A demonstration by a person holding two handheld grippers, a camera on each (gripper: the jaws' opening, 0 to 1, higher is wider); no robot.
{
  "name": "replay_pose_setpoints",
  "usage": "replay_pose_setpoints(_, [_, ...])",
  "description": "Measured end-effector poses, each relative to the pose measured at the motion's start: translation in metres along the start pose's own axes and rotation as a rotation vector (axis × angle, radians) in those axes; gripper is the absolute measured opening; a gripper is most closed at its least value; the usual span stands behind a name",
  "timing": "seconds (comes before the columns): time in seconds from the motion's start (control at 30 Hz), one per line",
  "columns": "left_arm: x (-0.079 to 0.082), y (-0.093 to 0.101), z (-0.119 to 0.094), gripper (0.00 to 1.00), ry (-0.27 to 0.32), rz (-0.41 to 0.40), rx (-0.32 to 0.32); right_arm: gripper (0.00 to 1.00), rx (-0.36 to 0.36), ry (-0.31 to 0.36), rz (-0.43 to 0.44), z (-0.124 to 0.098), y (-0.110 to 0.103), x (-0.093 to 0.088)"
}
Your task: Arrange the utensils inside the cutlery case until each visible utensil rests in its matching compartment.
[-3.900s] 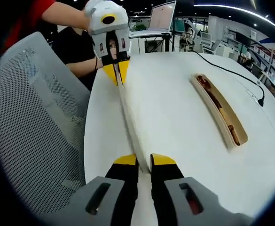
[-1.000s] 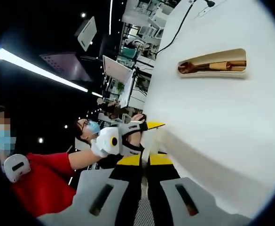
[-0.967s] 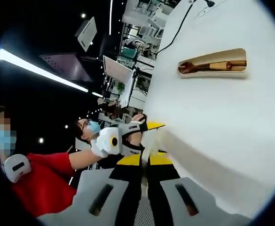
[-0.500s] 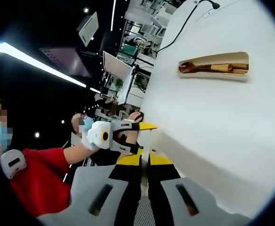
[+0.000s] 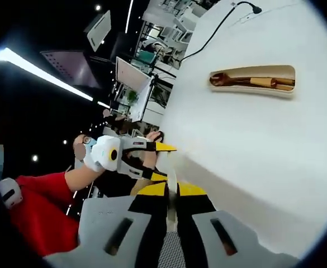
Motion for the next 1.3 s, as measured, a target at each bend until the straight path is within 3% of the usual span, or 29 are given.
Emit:
replay_pose_setpoints(0.07, [0.004, -0.013, -0.003, 0.40, 0.014, 0.089, 0.091, 0.03, -0.010, 0.005, -0.019, 0.000, 0.002, -0.003])
replay_pose_setpoints(0.17, [0.002, -0.008, 0.000, 0.40, -0.016, 0.057, 0.043, 0.02, 0.020, 0.019, -0.009, 0.002, 0.003, -0.008])
replay_pose_setpoints(0.4, [0.003, -0.014, -0.001, 0.40, -0.044, 0.101, 0.043, 0.02, 0.081, 0.087, 0.132, 0.005, 0.007, -0.011])
replay_pose_setpoints(0.5, [0.009, -0.022, -0.002, 0.40, -0.059, 0.154, 0.045, 0.02, 0.075, 0.105, 0.116, 0.003, 0.009, -0.011])
replay_pose_setpoints(0.8, [0.028, -0.042, -0.006, 0.39, -0.080, 0.212, 0.024, 0.02, 0.071, 0.173, 0.142, -0.009, 0.007, 0.005])
replay_pose_setpoints(0.9, [0.033, -0.050, -0.009, 0.39, -0.070, 0.227, 0.021, 0.02, 0.046, 0.208, 0.112, -0.014, 0.004, 0.012])
replay_pose_setpoints(1.13, [0.048, -0.061, -0.007, 0.39, -0.034, 0.241, 0.029, 0.05, -0.050, 0.203, 0.109, -0.025, 0.011, 0.029])
replay_pose_setpoints(1.3, [0.051, -0.075, -0.016, 0.39, -0.059, 0.240, -0.009, 0.09, -0.103, 0.195, 0.130, -0.020, 0.008, 0.035])
Point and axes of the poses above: the point that each gripper's makers call its tool centre point, and the gripper's own axes: z roughly forward along the fingers, y roughly to its right, x roughly out of its top, the point moved 4 cm from there along -z, roughly backward along the fingers, and after that the axes turned 2 degrees about -z, right-handed, at the moved point
